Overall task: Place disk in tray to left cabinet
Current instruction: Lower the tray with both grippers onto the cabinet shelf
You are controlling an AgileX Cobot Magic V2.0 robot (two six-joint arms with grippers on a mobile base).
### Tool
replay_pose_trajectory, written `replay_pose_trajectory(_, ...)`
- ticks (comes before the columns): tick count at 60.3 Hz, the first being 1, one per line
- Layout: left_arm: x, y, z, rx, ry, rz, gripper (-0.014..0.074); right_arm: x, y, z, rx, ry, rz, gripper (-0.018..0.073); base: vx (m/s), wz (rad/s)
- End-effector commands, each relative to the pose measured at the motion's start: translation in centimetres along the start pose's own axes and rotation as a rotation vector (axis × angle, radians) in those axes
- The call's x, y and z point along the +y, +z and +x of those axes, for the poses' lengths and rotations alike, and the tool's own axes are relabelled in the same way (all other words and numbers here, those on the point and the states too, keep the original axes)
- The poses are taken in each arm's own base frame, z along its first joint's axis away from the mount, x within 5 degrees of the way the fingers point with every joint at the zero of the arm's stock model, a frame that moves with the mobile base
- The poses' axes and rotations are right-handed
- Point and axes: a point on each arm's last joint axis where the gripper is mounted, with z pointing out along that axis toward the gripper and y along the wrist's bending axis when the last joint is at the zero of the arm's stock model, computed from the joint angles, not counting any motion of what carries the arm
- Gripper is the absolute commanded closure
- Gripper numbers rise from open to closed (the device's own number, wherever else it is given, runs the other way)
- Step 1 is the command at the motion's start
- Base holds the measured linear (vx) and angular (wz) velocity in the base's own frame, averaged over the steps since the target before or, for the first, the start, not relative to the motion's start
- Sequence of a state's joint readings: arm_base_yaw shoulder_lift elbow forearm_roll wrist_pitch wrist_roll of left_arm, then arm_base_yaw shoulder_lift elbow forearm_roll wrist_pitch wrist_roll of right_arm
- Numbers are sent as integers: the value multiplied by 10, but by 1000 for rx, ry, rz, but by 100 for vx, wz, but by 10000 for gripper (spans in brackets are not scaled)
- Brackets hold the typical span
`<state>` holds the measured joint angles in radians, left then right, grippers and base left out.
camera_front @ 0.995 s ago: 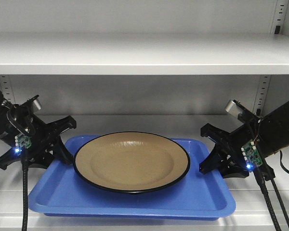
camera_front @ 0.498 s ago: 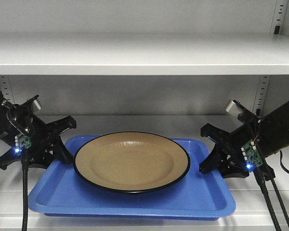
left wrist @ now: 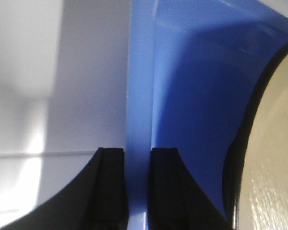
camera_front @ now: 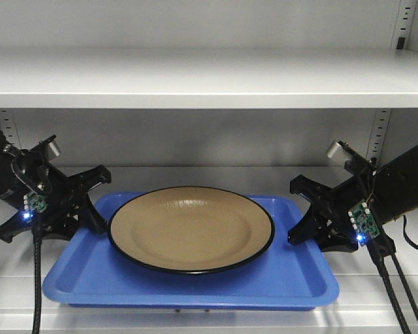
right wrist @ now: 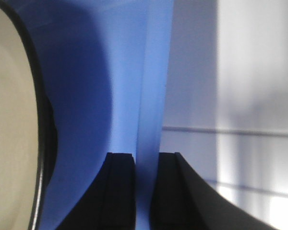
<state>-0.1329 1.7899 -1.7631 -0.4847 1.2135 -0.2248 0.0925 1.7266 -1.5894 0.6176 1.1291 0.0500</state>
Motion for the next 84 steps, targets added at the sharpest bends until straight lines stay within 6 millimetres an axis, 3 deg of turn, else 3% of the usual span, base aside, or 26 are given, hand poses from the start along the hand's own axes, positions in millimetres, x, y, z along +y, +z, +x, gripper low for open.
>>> replay_pose_trajectory(1, -31, -20, -1, -101, -20, 171, 596, 27, -20, -7, -143, -10, -128, 564, 0, 0)
replay_pose_trajectory(15, -22, 5, -15, -128, -55, 162, 596, 15, -2, -26, -247, 9, -94, 564, 0, 0)
replay_pose_trajectory(28, -19, 16, -26, -190, -74, 170, 593, 2, 15, -34, -258, -60, -31, 555, 0, 0)
replay_pose_trajectory(47, -12, 32, -28, -149, -51, 145, 543, -11, 30, -40, -259, -75, 30, 434, 0, 0)
replay_pose_trajectory(57, -10, 36, -30, -151, -32, 139, 461, -13, 28, -44, -305, -91, 50, 306, 0, 0)
replay_pose_trajectory(67, -8, 28, -34, -200, 60, 130, 352, -20, 19, -48, -332, -103, 62, 198, 0, 0)
replay_pose_trajectory(75, -3, 18, -39, -234, 98, 107, 257, -31, 7, -53, -358, -68, 63, 188, 0, 0)
replay_pose_trajectory(84, 0, 6, -43, -281, 98, 100, 211, -39, -5, -57, -393, -28, 47, 188, 0, 0)
